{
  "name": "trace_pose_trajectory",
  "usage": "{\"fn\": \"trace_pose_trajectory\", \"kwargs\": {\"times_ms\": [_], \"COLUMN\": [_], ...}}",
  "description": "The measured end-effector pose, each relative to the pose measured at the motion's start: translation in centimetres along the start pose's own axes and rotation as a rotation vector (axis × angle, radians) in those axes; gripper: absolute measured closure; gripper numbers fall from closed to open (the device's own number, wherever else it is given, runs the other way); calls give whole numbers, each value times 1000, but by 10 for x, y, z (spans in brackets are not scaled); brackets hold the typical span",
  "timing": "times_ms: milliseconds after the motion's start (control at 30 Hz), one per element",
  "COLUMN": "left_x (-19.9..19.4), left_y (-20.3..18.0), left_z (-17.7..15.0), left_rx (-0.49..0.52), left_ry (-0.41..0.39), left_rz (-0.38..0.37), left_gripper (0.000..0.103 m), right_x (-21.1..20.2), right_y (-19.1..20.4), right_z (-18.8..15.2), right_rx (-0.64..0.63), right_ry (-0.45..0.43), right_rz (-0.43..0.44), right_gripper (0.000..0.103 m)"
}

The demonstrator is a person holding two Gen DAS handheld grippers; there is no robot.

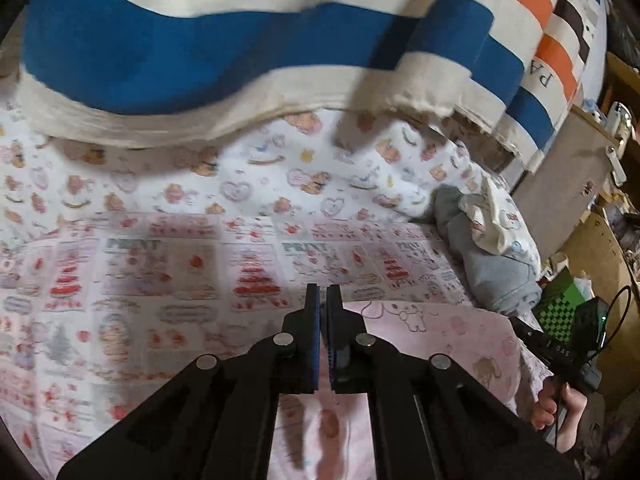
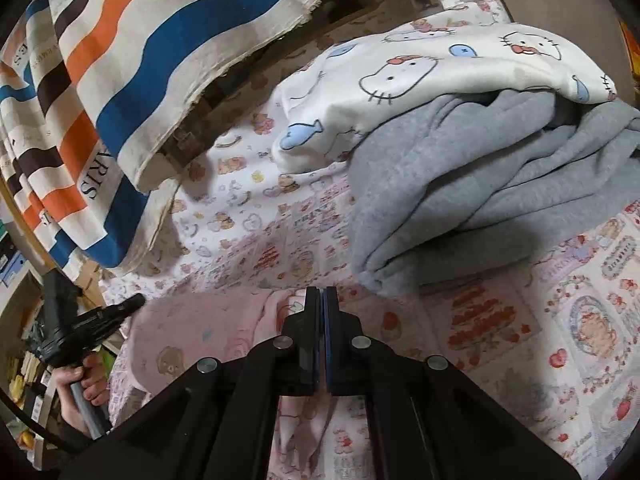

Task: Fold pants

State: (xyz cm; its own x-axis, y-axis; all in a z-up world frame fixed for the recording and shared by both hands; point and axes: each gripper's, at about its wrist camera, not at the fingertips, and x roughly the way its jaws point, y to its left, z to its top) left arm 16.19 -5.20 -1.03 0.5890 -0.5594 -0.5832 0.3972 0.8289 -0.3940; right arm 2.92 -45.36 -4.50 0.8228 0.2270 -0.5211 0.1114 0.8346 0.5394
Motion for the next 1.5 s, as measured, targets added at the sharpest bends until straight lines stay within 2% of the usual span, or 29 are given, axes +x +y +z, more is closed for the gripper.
{"fn": "trace_pose_trajectory", "kwargs": {"times_ms": [133, 233, 367, 400, 467, 533, 633, 700, 833, 933, 1033, 1100, 1167, 1200, 1233, 1267, 1400, 1500], "left_x": [5, 12, 11, 9, 2, -10, -29, -40, -45, -40, -30, -24, -22, -22, -23, -25, -42, -53], "left_y": [14, 13, 10, 8, 2, -4, -11, -15, -19, -18, -15, -14, -12, -12, -12, -12, -14, -13], "left_z": [-4, -11, -13, -13, -16, -24, -43, -57, -81, -87, -89, -90, -90, -89, -89, -88, -80, -73], "left_rx": [-36, -27, -23, -19, -7, 0, 10, 17, 12, 13, -8, -22, -34, -33, -31, -26, -2, 12], "left_ry": [33, 56, 65, 65, 78, 79, 86, 89, 129, 139, 177, 198, 181, 166, 150, 144, 80, 60], "left_rz": [19, 39, -15, -24, -43, -70, -85, -81, -78, -50, -67, -54, -77, -76, -70, -64, -4, 2], "left_gripper": [101, 100, 100, 98, 77, 70, 70, 70, 70, 70, 70, 70, 71, 77, 103, 102, 102, 102], "right_x": [-2, -2, -8, -13, -20, -28, -36, -43, -52, -49, -43, -38, -33, -32, -32, -33, -49, -60], "right_y": [-2, -3, -3, -3, -4, -6, -8, -6, 2, 4, 8, 12, 14, 13, 13, 14, 16, 15], "right_z": [1, 1, 1, 2, 2, -1, -18, -33, -51, -57, -58, -60, -60, -60, -59, -58, -50, -41], "right_rx": [7, 7, 10, 7, 6, 16, 14, -6, -54, -74, -85, -114, -112, -106, -103, -107, -123, -123], "right_ry": [-10, -12, -46, -66, -66, -47, 38, 94, 138, 168, 193, 222, 228, 232, 226, 219, 144, 114], "right_rz": [-11, -24, -13, -33, -28, 8, 45, 56, 60, 55, 67, 95, 80, 96, 98, 101, 57, 30], "right_gripper": [102, 102, 102, 102, 102, 100, 85, 85, 85, 85, 85, 85, 85, 85, 93, 102, 102, 102]}}
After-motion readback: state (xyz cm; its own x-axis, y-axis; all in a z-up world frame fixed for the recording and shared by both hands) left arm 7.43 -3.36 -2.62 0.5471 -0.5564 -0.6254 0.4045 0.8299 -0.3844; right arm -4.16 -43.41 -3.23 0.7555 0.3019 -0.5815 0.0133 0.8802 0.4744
